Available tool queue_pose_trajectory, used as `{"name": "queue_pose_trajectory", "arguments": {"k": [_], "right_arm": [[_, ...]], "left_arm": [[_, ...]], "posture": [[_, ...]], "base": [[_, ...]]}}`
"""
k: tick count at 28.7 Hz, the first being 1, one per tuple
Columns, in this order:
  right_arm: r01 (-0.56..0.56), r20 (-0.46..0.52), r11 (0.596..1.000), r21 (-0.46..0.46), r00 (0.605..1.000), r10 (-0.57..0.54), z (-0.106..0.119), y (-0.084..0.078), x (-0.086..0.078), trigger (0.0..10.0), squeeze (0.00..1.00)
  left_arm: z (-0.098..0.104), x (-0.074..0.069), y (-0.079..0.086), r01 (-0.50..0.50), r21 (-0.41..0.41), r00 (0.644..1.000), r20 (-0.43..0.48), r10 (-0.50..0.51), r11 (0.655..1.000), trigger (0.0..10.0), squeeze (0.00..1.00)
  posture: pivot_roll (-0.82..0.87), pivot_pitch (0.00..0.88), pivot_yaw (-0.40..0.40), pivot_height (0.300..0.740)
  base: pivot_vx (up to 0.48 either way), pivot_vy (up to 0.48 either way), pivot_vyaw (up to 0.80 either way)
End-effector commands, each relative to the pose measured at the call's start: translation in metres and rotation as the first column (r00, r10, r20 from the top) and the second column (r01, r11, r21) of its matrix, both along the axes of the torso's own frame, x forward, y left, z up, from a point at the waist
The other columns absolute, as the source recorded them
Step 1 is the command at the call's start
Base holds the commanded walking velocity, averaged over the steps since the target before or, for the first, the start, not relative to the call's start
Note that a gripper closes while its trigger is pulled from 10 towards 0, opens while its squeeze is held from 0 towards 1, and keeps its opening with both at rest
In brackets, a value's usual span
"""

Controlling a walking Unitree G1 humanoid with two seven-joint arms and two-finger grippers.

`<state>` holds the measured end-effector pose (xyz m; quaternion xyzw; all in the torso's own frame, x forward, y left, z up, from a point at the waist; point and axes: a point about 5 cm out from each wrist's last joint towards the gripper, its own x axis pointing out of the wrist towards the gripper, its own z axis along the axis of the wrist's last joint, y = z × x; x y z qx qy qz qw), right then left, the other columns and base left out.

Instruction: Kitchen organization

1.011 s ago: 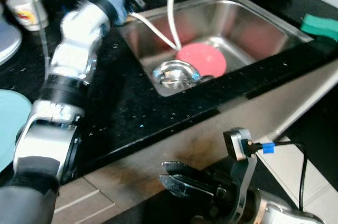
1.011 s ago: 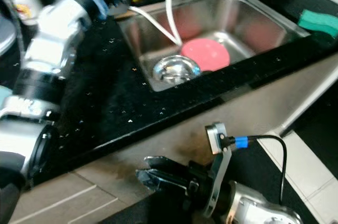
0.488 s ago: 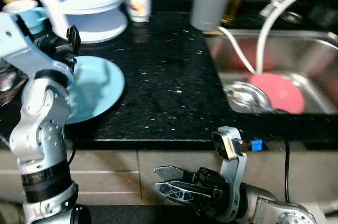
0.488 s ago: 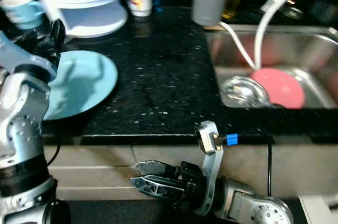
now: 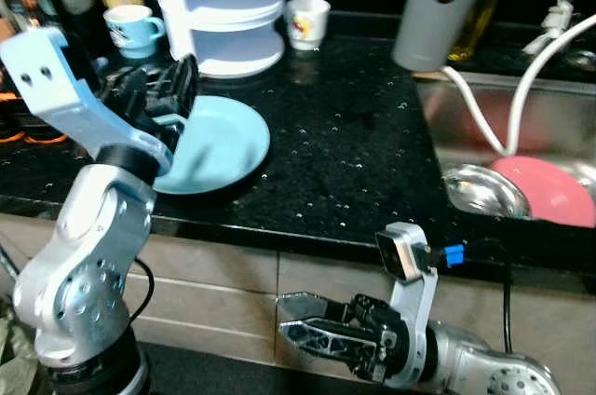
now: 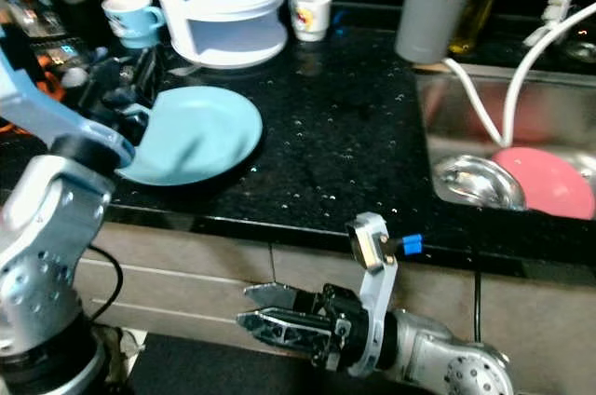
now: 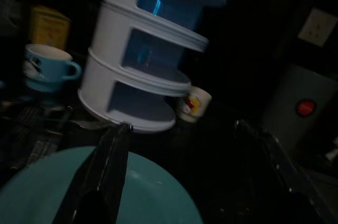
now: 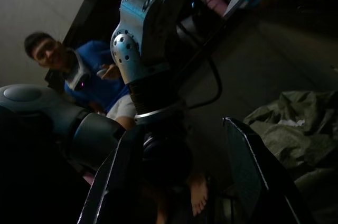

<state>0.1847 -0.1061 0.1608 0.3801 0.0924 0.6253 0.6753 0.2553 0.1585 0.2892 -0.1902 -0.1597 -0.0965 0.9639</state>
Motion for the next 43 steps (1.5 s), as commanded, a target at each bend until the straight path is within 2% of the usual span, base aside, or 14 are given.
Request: {"name": "queue_pose_trajectory", "arguments": {"k": [1, 7, 15, 17, 20, 21, 23, 24, 26, 32, 35, 37, 40, 43], "right_arm": [[-0.009, 0.004, 1.000, 0.013, 1.000, 0.009, 0.000, 0.002, 0.000, 10.0, 0.00], [-0.010, -0.021, 1.000, 0.013, 1.000, 0.011, -0.003, 0.002, 0.002, 10.0, 0.00], [-0.008, -0.056, 0.999, 0.032, 0.998, 0.010, -0.004, 0.002, 0.005, 10.0, 0.00], [-0.007, -0.054, 0.999, 0.039, 0.999, 0.009, -0.003, 0.001, 0.005, 10.0, 0.00], [0.000, -0.053, 0.999, 0.035, 0.999, 0.002, -0.003, 0.001, 0.006, 10.0, 0.00], [0.019, -0.052, 1.000, 0.017, 0.998, -0.018, -0.003, -0.001, 0.007, 10.0, 0.00], [0.029, -0.053, 1.000, 0.006, 0.998, -0.029, -0.003, -0.001, 0.008, 10.0, 0.00], [0.043, -0.042, 0.999, -0.026, 0.998, -0.044, -0.004, -0.002, 0.009, 10.0, 0.00], [0.050, -0.034, 0.998, -0.036, 0.998, -0.051, -0.004, -0.003, 0.010, 10.0, 0.00], [0.073, 0.002, 0.995, -0.073, 0.997, -0.073, -0.002, -0.004, 0.011, 10.0, 0.00], [0.089, 0.017, 0.991, -0.101, 0.996, -0.088, -0.003, -0.006, 0.014, 10.0, 0.00], [0.089, 0.019, 0.990, -0.109, 0.996, -0.088, -0.004, -0.006, 0.014, 10.0, 0.00], [0.080, 0.020, 0.989, -0.121, 0.997, -0.078, -0.005, -0.005, 0.013, 10.0, 0.00], [0.080, 0.024, 0.989, -0.125, 0.997, -0.077, -0.005, -0.005, 0.012, 10.0, 0.00]], "left_arm": [[-0.005, -0.004, 0.011, -0.042, 0.027, 0.999, -0.030, 0.043, 0.999, 10.0, 0.00], [-0.027, -0.011, 0.034, -0.121, -0.012, 0.983, -0.142, 0.118, 0.993, 10.0, 0.00], [-0.035, -0.012, 0.056, -0.110, -0.034, 0.980, -0.173, 0.103, 0.993, 10.0, 0.00], [-0.030, -0.011, 0.056, 0.023, -0.087, 0.991, -0.128, -0.034, 0.996, 10.0, 0.00], [-0.026, -0.012, 0.051, 0.109, -0.088, 0.988, -0.101, -0.118, 0.990, 10.0, 0.00], [-0.023, -0.012, 0.045, 0.200, -0.105, 0.976, -0.068, -0.208, 0.974, 10.0, 0.00], [-0.021, -0.012, 0.044, 0.240, -0.116, 0.968, -0.052, -0.247, 0.964, 10.0, 0.00], [-0.022, -0.011, 0.040, 0.330, -0.146, 0.940, -0.034, -0.338, 0.933, 10.0, 0.00], [-0.027, -0.009, 0.038, 0.375, -0.170, 0.921, -0.046, -0.387, 0.911, 10.0, 0.00], [-0.046, 0.001, 0.036, 0.347, -0.284, 0.916, -0.099, -0.388, 0.894, 10.0, 0.00], [-0.059, 0.009, 0.043, 0.242, -0.356, 0.936, -0.161, -0.314, 0.903, 10.0, 0.00], [-0.063, 0.013, 0.047, 0.205, -0.416, 0.942, -0.163, -0.295, 0.886, 10.0, 0.00], [-0.072, 0.019, 0.049, 0.162, -0.404, 0.934, -0.232, -0.272, 0.900, 10.0, 0.00], [-0.067, 0.022, 0.051, 0.150, -0.440, 0.941, -0.213, -0.265, 0.886, 10.0, 0.00]], "posture": [[0.12, 0.025, 0.007, 0.740], [0.14, 0.025, 0.000, 0.740], [0.13, 0.028, -0.002, 0.740], [0.13, 0.032, -0.003, 0.740], [0.13, 0.036, -0.004, 0.740], [0.13, 0.037, -0.008, 0.740], [0.13, 0.037, -0.008, 0.740], [0.10, 0.040, -0.003, 0.740], [0.10, 0.041, -0.002, 0.740], [0.08, 0.047, 0.010, 0.740], [0.08, 0.048, 0.005, 0.740], [0.08, 0.049, 0.000, 0.740], [0.08, 0.050, 0.000, 0.740], [0.07, 0.050, 0.000, 0.740]], "base": [[0.000, 0.000, 0.78], [0.000, 0.000, 0.79], [0.000, 0.000, 0.16], [0.000, 0.000, 0.00], [0.000, 0.000, 0.00], [0.000, 0.000, 0.00], [0.000, 0.000, 0.00], [0.000, 0.000, 0.00], [0.000, 0.000, 0.00], [0.000, 0.000, 0.00], [0.000, 0.000, 0.00], [0.000, 0.000, 0.00], [0.000, 0.000, 0.00], [0.000, 0.000, 0.00]]}}
